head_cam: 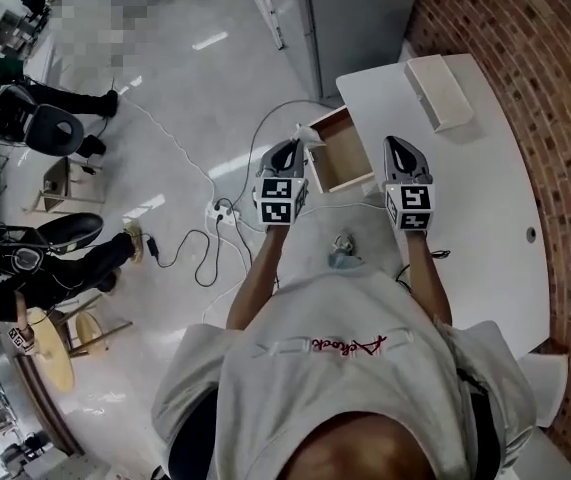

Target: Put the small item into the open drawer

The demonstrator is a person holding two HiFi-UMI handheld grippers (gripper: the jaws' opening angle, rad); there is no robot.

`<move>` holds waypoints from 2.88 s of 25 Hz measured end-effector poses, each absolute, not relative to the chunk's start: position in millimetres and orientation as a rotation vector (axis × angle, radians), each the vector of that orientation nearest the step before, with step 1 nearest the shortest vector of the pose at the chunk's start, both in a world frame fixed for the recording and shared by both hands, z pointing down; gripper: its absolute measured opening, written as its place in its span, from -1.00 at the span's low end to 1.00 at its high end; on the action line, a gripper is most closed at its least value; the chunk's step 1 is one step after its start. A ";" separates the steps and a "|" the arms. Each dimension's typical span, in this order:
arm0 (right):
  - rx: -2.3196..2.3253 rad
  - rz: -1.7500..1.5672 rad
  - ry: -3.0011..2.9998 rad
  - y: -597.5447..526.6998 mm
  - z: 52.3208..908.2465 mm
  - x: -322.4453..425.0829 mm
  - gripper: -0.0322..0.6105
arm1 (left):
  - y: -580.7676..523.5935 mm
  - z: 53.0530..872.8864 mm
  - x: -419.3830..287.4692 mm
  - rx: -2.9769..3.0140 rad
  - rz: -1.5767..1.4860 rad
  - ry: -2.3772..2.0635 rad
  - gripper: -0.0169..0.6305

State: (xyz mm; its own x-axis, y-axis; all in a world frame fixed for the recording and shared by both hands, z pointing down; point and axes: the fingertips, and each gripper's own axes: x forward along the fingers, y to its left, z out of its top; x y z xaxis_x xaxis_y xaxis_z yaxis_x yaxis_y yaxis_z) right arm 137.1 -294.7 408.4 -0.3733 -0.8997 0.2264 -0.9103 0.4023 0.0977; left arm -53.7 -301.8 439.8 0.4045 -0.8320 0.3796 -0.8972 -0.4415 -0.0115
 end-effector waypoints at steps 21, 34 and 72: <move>1.514 0.174 -2.394 -378.1 454.4 121.6 -0.86 | -377.5 501.7 -45.9 2.406 0.607 -1.418 -0.91; 1.642 0.193 -2.276 -385.7 490.8 118.6 -0.86 | -420.1 561.0 -42.3 2.448 0.579 -1.242 -0.91; 1.554 0.401 -2.319 -305.9 615.4 95.6 -0.86 | -395.7 779.8 19.8 2.251 0.645 -1.043 -0.91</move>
State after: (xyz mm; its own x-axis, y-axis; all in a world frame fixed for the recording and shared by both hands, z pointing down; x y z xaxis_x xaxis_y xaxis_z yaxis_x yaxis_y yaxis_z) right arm 95.6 -305.9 615.4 -0.3573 -0.8381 0.4123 -0.9279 0.3689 -0.0542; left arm 19.8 -395.7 779.8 0.5795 -0.5190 0.6283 -0.7940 -0.5333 0.2919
